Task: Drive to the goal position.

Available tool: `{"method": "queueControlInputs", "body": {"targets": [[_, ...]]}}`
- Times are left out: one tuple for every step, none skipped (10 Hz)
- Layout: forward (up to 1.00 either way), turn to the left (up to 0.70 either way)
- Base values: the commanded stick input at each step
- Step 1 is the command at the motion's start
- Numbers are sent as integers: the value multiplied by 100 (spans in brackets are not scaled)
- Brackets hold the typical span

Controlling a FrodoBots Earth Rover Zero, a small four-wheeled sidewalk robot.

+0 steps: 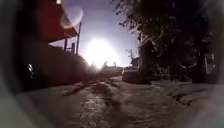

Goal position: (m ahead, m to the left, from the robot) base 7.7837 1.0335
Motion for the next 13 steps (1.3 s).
{"method": "queueControlInputs", "body": {"targets": [[100, 0], [100, 0], [100, 0], [100, 0], [100, 0], [100, 0], [100, 0], [100, 0], [100, 0], [100, 0], [100, 0], [100, 0], [100, 0]]}}
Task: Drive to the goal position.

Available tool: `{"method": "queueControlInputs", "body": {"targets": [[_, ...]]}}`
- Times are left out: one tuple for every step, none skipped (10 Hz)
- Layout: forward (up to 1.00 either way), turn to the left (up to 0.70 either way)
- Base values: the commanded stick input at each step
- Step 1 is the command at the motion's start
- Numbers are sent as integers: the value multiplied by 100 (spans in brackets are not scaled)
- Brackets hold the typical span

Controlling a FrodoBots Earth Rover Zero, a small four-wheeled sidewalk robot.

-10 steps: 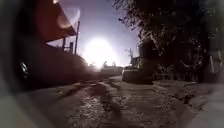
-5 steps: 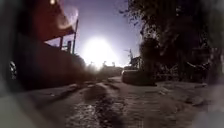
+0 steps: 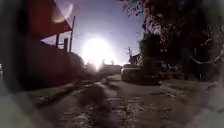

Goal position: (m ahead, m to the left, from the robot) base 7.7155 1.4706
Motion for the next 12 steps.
{"method": "queueControlInputs", "body": {"targets": [[100, 0], [100, 0], [100, 0], [100, 10], [100, 11], [100, 5], [100, 0], [100, 0], [100, 0], [100, 0], [100, 0], [100, 0]]}}
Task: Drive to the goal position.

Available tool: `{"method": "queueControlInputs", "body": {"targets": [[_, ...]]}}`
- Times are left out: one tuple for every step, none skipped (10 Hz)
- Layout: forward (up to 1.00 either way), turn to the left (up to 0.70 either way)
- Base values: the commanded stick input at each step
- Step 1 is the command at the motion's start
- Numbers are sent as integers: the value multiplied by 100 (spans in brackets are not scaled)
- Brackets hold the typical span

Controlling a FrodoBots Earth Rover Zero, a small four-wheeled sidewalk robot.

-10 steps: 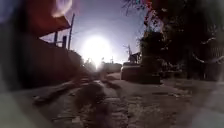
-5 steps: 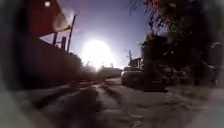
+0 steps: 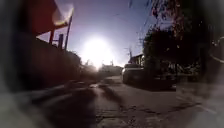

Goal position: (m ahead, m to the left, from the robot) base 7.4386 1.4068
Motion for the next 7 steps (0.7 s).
{"method": "queueControlInputs", "body": {"targets": [[100, 0], [100, 0], [100, 0], [100, 0], [100, 0], [100, 0], [100, 0]]}}
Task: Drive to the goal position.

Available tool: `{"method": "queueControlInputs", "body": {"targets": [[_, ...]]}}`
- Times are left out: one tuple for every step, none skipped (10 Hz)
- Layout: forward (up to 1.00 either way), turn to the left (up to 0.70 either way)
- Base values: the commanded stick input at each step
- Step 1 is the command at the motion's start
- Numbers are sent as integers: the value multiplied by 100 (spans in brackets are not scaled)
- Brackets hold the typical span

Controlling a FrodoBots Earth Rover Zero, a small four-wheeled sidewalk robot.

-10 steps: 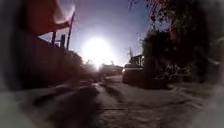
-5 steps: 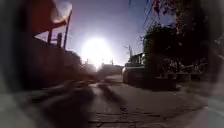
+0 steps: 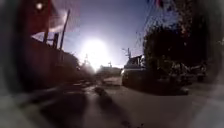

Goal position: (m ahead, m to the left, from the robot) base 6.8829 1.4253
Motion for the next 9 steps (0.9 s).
{"method": "queueControlInputs", "body": {"targets": [[100, 0], [100, 0], [100, 0], [100, 0], [100, 0], [100, 0], [100, 3], [100, 15], [100, 24]]}}
